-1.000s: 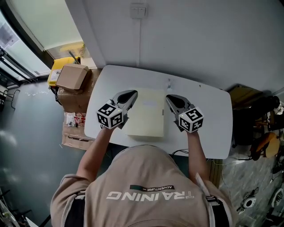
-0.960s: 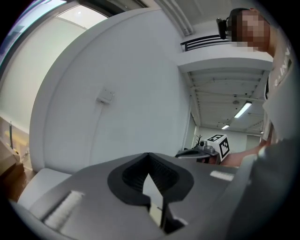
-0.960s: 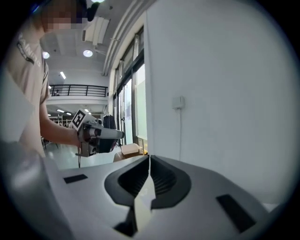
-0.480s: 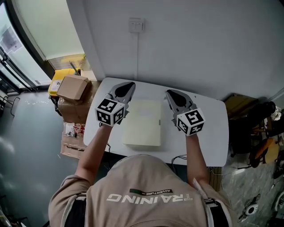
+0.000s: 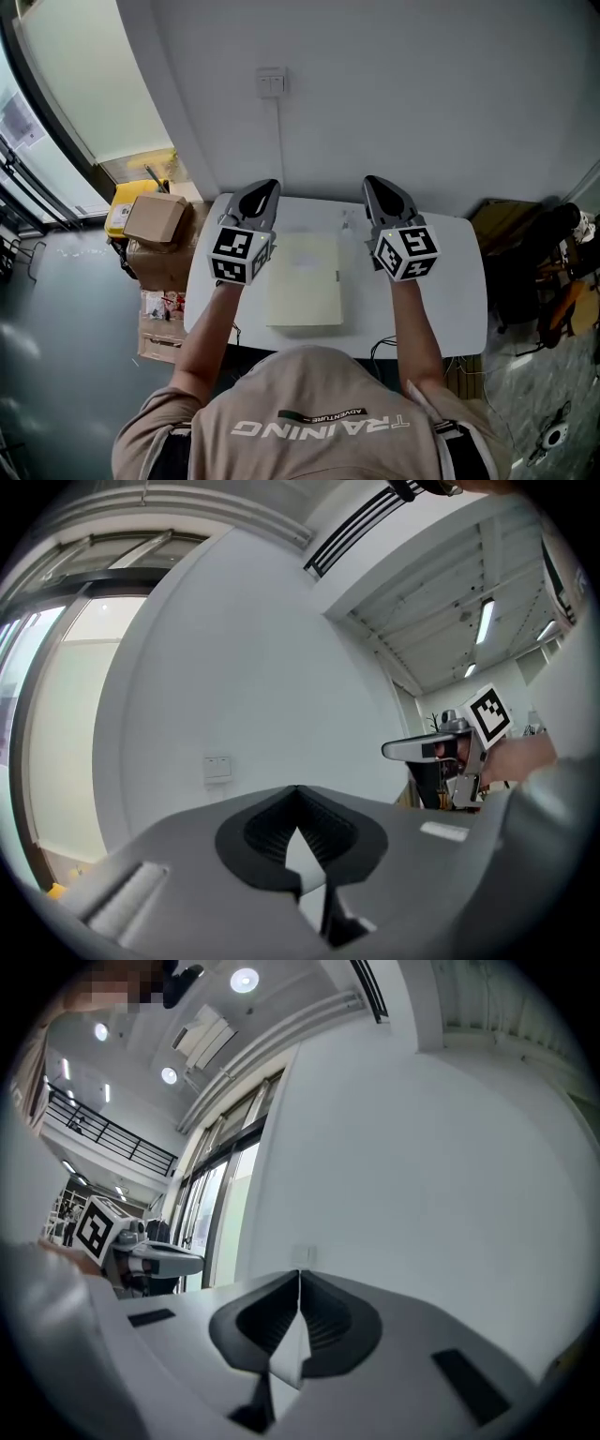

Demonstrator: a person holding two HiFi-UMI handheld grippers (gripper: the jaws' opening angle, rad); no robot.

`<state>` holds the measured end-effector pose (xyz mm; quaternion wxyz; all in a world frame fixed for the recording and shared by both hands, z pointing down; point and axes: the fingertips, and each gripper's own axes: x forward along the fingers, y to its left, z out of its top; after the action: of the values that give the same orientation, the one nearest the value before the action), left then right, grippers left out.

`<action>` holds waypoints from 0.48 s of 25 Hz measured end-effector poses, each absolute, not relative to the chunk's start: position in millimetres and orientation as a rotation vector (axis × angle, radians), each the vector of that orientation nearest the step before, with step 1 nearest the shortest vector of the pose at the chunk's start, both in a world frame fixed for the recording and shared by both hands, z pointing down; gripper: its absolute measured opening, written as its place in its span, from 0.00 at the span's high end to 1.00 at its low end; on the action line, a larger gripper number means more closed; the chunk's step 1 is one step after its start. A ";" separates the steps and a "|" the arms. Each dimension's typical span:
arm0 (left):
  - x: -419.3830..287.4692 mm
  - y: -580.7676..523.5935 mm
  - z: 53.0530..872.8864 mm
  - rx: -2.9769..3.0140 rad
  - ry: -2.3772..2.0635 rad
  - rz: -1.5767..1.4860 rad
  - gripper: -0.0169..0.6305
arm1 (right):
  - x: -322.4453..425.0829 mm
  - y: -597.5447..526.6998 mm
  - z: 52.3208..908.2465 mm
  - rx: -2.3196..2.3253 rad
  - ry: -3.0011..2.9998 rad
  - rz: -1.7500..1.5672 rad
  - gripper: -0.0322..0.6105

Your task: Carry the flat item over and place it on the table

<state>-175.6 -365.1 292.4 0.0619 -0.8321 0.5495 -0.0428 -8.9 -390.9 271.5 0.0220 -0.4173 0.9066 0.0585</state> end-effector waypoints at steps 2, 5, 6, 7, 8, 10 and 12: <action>-180.0 -363.1 289.3 -2.518 1.688 -0.099 0.96 | -5.1 -389.3 265.1 -1.311 2.794 0.217 0.94; -186.4 -361.9 291.2 -2.523 1.722 -0.078 0.96 | -1.4 -388.4 265.3 -1.326 2.805 0.234 0.94; -188.2 -362.4 292.5 -2.525 1.729 -0.077 0.96 | -0.9 -389.1 267.4 -1.325 2.812 0.220 0.94; -189.8 -363.0 293.9 -2.527 1.737 -0.077 0.96 | -0.5 -390.0 270.2 -1.323 2.818 0.201 0.94; -191.0 -363.8 295.7 -2.529 1.745 -0.078 0.96 | -0.2 -390.8 273.3 -1.322 2.822 0.182 0.94; -191.7 -364.0 299.2 -2.538 1.758 -0.077 0.96 | -0.1 -391.2 279.3 -1.323 2.830 0.152 0.94; -190.9 -361.1 301.6 -2.550 1.765 -0.062 0.96 | -0.8 -389.0 282.7 -1.327 2.835 0.150 0.94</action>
<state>-190.9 -361.1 301.6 0.0199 -0.8219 0.5690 -0.0201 -0.8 -389.0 282.7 0.0038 -0.4236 0.9046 0.0478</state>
